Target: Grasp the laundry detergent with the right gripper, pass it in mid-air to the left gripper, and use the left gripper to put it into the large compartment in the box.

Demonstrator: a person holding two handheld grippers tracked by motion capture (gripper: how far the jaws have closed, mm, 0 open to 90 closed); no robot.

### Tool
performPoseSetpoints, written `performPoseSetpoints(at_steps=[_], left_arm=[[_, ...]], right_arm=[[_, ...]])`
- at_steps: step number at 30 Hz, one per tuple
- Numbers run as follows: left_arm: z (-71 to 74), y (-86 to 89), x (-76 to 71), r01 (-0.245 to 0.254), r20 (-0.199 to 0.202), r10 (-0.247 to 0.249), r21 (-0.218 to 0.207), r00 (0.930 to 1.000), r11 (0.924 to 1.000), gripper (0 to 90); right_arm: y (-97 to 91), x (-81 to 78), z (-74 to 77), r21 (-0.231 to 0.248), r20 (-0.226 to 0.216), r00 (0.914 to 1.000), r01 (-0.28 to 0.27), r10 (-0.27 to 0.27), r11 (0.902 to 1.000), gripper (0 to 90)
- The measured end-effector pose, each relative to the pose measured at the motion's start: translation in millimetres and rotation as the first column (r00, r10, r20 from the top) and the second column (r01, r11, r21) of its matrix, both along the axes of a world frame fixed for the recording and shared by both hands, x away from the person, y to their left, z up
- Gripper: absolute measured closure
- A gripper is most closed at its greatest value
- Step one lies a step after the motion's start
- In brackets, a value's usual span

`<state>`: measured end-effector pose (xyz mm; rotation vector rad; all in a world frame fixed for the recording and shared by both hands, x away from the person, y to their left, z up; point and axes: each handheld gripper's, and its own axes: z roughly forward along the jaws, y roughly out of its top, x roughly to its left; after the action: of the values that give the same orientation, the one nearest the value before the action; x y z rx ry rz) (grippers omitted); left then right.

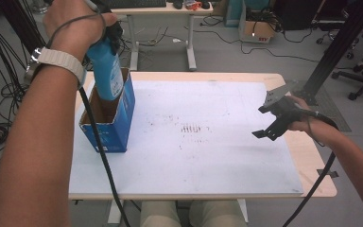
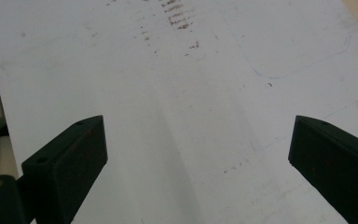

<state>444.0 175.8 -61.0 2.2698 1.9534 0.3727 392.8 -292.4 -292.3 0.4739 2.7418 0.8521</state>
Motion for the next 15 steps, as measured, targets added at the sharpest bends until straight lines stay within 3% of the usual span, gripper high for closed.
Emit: performPoseSetpoints(at_steps=[3, 14, 15], left_arm=[[-6.3, 7.7, 3.6, -0.028, -0.005, 0.028, 0.014, 0.9996, 0.9995, 37.6], [-29.9, 26.9, 10.8, -0.103, 0.009, 0.104, -0.016, 0.9946, 0.9945, 37.5], [-32.8, 28.1, 11.3, -0.104, 0.009, 0.105, -0.015, 0.9945, 0.9944, 37.5]], right_arm=[[1.7, -0.3, -2.7, 0.006, -0.029, 0.9995, 0.017, -0.016, 0.9998, 4.5], [-0.8, 2.5, -5.9, 0.025, -0.031, 0.9990, 0.033, -0.033, 0.9991, 4.5], [-2.1, 3.6, -5.7, 0.009, -0.024, 0.9995, 0.021, -0.020, 0.9997, 4.4]])
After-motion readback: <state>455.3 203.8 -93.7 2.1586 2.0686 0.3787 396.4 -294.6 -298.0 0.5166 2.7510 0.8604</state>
